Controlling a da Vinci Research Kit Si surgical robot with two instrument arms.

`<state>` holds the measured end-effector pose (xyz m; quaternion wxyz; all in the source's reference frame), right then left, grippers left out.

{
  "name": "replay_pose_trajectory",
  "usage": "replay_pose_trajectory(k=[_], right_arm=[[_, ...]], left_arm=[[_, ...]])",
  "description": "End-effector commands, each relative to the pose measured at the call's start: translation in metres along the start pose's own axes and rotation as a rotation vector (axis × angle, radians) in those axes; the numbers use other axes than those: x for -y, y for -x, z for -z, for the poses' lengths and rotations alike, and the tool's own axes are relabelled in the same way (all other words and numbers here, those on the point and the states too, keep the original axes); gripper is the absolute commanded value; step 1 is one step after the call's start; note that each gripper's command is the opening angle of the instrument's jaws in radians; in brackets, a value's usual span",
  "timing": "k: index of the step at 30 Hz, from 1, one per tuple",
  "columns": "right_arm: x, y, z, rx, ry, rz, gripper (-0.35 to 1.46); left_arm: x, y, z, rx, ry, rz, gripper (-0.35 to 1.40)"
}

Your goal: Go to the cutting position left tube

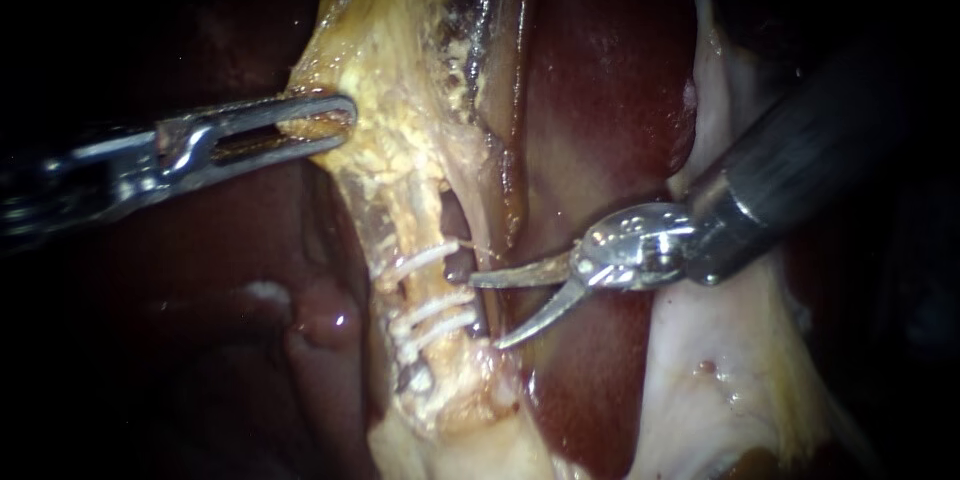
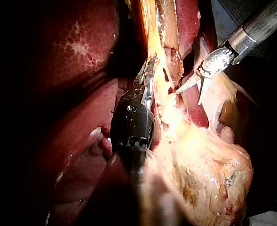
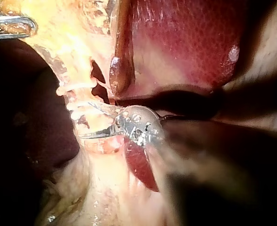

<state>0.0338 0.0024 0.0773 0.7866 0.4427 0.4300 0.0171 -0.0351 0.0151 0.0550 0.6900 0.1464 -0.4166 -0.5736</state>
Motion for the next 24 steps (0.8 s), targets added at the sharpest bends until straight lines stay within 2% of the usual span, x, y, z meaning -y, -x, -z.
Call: replay_pose_trajectory(k=[1,10,24], right_arm=[[-0.0004,0.0001,0.0001,-0.002,0.005,-0.005,1.36],[-0.0023,0.0001,-0.0001,-0.005,0.013,-0.027,1.35],[-0.0038,0.0003,-0.0025,-0.003,0.026,-0.035,1.35]], left_arm=[[0.0001,0.0,0.0,0.0,0.0,0.0,-0.35],[0.0005,0.0,0.0003,0.001,0.002,0.001,-0.35],[0.0008,-0.0001,0.0005,0.004,0.003,0.002,-0.35]])
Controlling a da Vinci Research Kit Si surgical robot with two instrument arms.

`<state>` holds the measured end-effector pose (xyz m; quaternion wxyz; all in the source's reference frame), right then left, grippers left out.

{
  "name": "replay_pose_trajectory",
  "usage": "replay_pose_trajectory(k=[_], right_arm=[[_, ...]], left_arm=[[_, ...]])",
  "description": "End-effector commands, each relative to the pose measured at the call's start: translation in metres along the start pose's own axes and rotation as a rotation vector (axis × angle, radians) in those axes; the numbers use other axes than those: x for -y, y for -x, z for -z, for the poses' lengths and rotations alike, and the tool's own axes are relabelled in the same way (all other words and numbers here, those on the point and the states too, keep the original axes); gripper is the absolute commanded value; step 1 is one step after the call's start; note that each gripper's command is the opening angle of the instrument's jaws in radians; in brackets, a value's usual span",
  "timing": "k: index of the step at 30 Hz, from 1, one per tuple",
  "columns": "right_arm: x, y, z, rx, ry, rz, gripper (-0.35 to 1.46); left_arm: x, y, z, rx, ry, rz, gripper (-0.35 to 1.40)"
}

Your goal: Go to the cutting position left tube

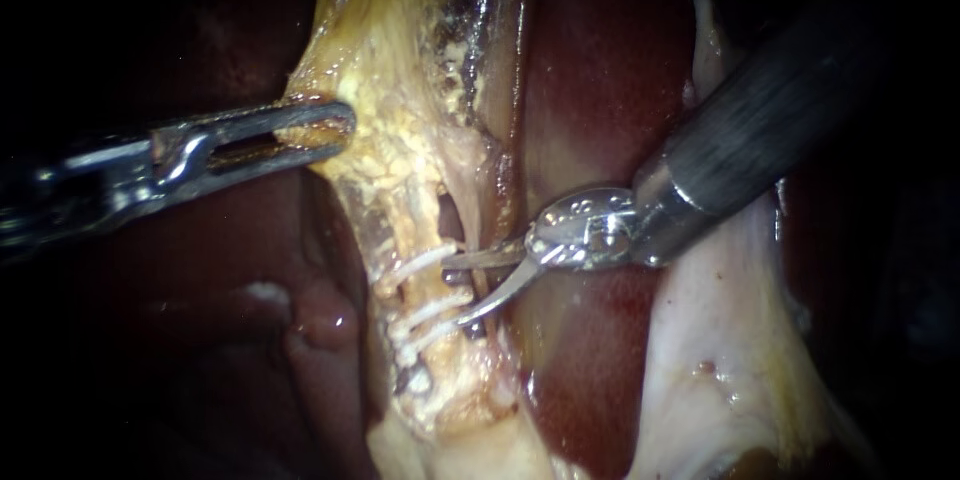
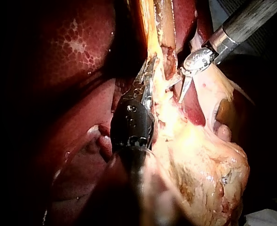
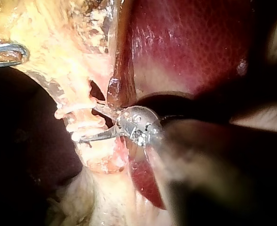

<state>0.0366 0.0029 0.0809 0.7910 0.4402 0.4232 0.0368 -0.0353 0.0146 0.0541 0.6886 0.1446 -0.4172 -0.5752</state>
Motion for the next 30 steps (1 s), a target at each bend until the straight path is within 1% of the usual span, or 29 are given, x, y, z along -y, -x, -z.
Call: replay_pose_trajectory(k=[1,4,7,8,12,13,17,19,22,27,30], right_arm=[[-0.0001,0.0,-0.0001,0.004,-0.001,-0.001,1.35],[-0.0004,-0.0001,-0.0003,-0.018,-0.011,-0.005,1.35],[-0.0006,-0.0004,-0.0002,-0.066,-0.044,-0.005,1.35],[-0.0006,-0.0005,-0.0002,-0.08,-0.057,-0.001,1.33],[-0.0006,-0.0007,-0.0004,-0.116,-0.111,0.01,1.33],[-0.0005,-0.0009,-0.0005,-0.132,-0.135,0.018,1.33],[-0.0002,-0.0014,-0.001,-0.166,-0.188,0.022,1.3],[-0.0002,-0.0019,-0.0015,-0.174,-0.208,0.027,1.3],[-0.0003,-0.0025,-0.0024,-0.168,-0.229,0.029,1.3],[-0.0003,-0.0027,-0.0037,-0.176,-0.252,0.023,1.3],[-0.0003,-0.0029,-0.0043,-0.177,-0.254,0.026,1.3]], left_arm=[[0.0,0.0,0.0,0.0,0.0,0.0,-0.35],[0.0,0.0,0.0,0.0,0.0,0.0,-0.35],[0.0,0.0,0.0,0.0,0.0,0.0,-0.35],[0.0,0.0,0.0,0.0,0.0,0.0,-0.35],[0.0,0.0,0.0,0.0,0.0,0.0,-0.35],[0.0,0.0,0.0,0.0,0.0,0.0,-0.35],[-0.0001,0.0,-0.0001,0.0,0.0,0.0,-0.35],[-0.0001,0.0,-0.0001,0.0,0.0,0.0,-0.35],[-0.0002,0.0,-0.0002,0.0,0.0,-0.001,-0.35],[-0.0003,-0.0001,-0.0005,0.0,0.0,-0.001,-0.35],[-0.0003,-0.0001,-0.0007,0.001,0.0,-0.001,-0.35]])
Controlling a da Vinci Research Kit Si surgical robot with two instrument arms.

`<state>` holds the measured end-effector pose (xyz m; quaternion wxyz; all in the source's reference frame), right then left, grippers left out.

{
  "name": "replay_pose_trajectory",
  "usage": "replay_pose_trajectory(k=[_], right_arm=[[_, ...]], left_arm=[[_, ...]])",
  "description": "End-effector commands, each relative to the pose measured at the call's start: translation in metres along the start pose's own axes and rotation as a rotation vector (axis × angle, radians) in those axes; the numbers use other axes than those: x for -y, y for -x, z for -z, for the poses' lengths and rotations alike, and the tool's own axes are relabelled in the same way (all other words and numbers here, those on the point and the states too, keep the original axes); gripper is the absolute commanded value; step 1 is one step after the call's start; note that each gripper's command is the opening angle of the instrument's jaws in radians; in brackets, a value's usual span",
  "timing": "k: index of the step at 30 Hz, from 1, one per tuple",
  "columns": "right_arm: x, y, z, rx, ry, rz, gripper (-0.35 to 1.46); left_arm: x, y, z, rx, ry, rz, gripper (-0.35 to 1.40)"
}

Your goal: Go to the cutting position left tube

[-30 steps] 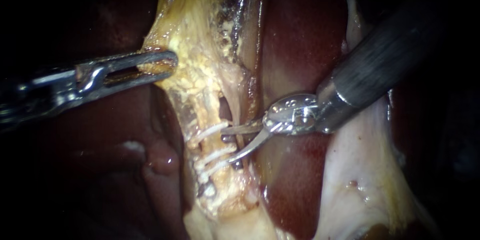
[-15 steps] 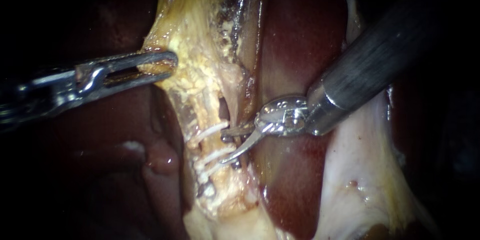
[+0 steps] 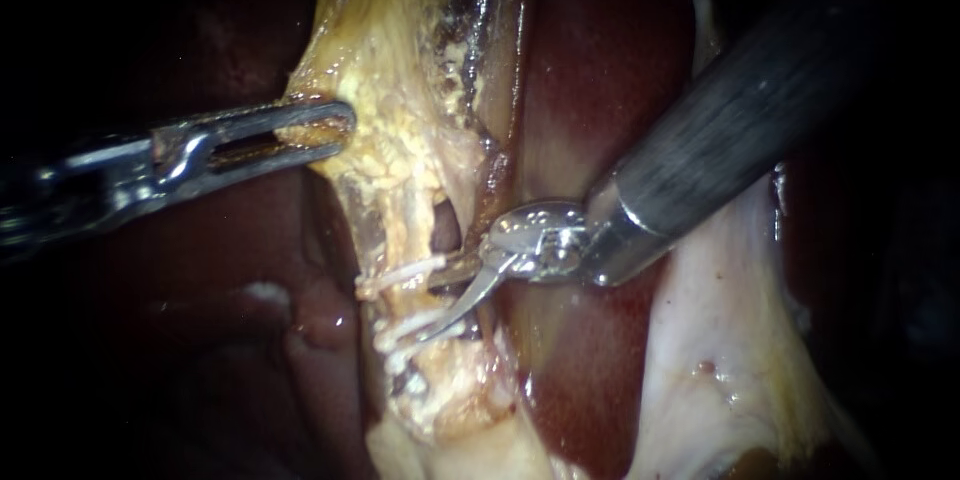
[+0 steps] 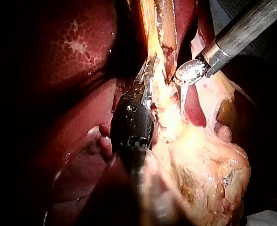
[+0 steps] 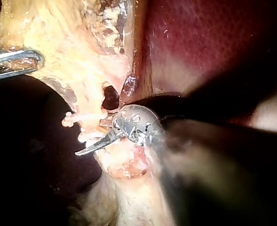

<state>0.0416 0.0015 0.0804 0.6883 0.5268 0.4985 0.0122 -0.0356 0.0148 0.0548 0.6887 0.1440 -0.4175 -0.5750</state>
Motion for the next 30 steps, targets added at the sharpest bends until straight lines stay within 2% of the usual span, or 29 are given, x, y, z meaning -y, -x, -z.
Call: replay_pose_trajectory(k=[1,5,14,20,30], right_arm=[[-0.0001,0.0,-0.0002,0.0,-0.001,0.002,1.3],[-0.0005,0.0,-0.0007,-0.017,-0.019,-0.006,1.28],[-0.0013,-0.0009,-0.0012,-0.093,-0.037,-0.047,1.25],[-0.0017,-0.001,-0.0017,-0.099,-0.039,-0.087,1.23],[-0.0018,-0.0009,-0.0021,-0.104,-0.042,-0.102,1.2]], left_arm=[[0.0,0.0,-0.0001,0.0,0.0,0.0,-0.35],[0.0,-0.0001,-0.0004,0.001,0.001,0.0,-0.35],[-0.0003,0.0,-0.0008,0.001,0.001,0.0,-0.35],[-0.0003,-0.0001,-0.0009,0.002,0.002,0.0,-0.35],[-0.0001,-0.0001,-0.0012,0.003,0.003,0.0,-0.35]])
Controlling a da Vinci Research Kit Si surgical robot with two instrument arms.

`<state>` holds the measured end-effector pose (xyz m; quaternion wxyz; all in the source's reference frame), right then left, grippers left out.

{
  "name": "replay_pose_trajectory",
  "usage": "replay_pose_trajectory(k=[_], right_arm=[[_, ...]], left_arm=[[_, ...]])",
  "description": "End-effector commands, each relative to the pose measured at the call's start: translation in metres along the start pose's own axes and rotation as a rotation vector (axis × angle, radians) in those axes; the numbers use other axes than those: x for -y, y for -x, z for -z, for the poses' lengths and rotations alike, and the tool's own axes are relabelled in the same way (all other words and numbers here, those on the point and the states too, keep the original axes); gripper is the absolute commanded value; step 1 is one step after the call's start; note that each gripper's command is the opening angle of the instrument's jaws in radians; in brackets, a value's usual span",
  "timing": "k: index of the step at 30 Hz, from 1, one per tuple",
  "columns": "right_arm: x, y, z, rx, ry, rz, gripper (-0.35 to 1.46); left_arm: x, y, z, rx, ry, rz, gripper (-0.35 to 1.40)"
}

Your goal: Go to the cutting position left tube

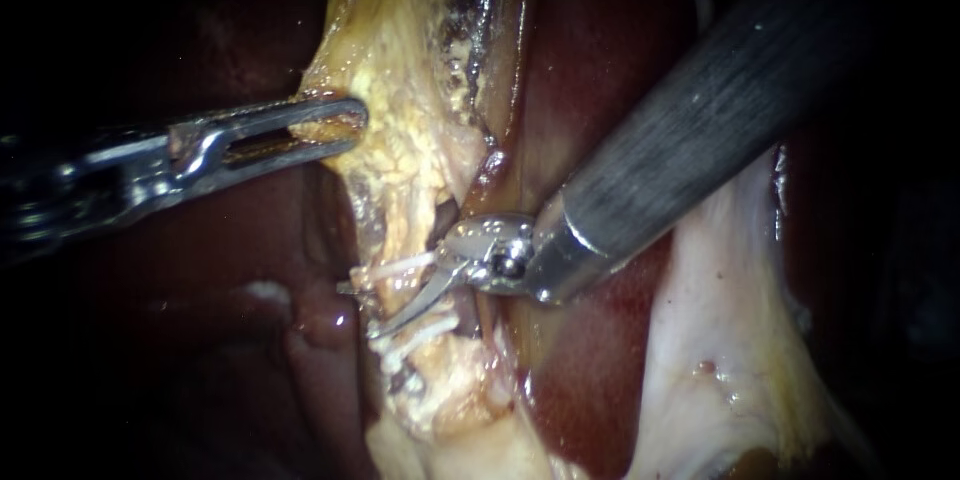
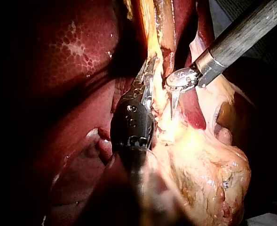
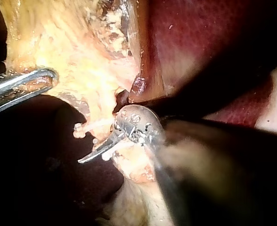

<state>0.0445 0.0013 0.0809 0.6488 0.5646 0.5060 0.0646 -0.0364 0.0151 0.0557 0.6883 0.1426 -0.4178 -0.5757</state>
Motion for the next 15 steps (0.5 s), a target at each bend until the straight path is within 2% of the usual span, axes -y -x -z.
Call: replay_pose_trajectory(k=[1,15], right_arm=[[0.0,0.0001,-0.0001,0.001,0.0,-0.005,1.2],[-0.0001,0.0003,-0.0004,0.001,0.002,-0.009,1.2]], left_arm=[[0.0,0.0,0.0,0.0,0.001,0.0,-0.35],[0.0,0.0,0.0,0.0,0.001,0.0,-0.35]])
